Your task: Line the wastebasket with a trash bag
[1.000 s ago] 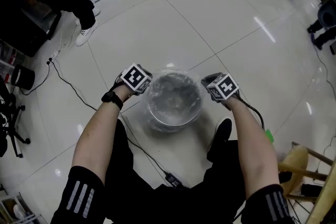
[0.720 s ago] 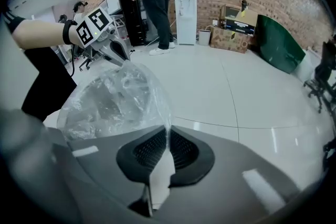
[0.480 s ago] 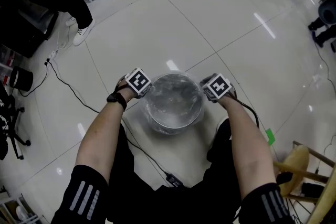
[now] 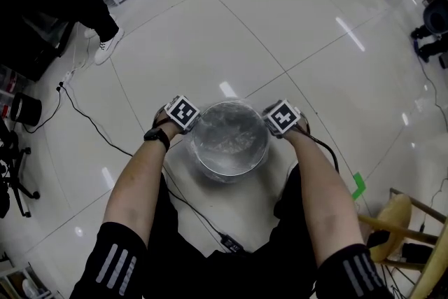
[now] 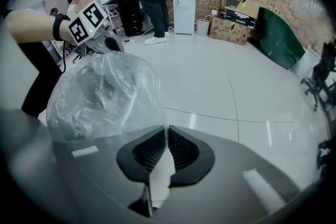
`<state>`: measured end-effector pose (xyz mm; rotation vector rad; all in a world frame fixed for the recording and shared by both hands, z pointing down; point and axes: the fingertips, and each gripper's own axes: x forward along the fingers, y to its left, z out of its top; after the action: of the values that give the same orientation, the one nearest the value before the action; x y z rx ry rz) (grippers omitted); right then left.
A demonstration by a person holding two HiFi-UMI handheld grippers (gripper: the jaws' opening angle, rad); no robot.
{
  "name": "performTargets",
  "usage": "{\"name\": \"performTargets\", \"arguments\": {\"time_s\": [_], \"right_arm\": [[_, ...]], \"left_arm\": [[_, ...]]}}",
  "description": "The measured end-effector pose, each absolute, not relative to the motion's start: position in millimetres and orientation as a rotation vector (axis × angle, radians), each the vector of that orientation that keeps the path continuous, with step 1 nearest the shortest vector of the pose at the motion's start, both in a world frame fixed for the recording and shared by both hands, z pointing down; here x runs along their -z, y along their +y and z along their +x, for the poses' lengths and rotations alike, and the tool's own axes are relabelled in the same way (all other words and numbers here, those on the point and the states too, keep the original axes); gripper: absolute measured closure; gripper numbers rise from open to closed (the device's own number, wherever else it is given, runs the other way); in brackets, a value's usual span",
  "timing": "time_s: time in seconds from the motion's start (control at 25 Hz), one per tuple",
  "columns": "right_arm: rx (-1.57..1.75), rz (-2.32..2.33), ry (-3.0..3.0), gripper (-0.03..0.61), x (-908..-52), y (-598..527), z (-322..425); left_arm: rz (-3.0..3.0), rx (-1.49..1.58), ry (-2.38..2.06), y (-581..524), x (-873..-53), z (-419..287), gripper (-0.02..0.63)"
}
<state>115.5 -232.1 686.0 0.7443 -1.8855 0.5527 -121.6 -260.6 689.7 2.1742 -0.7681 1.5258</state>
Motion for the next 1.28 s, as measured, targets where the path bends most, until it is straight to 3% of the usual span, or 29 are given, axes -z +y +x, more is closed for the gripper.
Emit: {"name": "performTargets", "arguments": {"time_s": [0.6,0.8,1.28], "right_arm": [[-0.705,0.626,-1.827,0.563,-713,-206,117],[-0.713,0.708,-1.886,0.485,-699,-218,127],[-0.828,0.784,-2.023,0.469,-652,-203,162]], "left_arm": [[2.011,-1.568,-0.566,-224,-724,-125,0.612],[2.058,-1.519,-0.631,-237,-714,-131,0.556],[2.174,-1.397,-0.715,-239,-653,-157,0.525]]}}
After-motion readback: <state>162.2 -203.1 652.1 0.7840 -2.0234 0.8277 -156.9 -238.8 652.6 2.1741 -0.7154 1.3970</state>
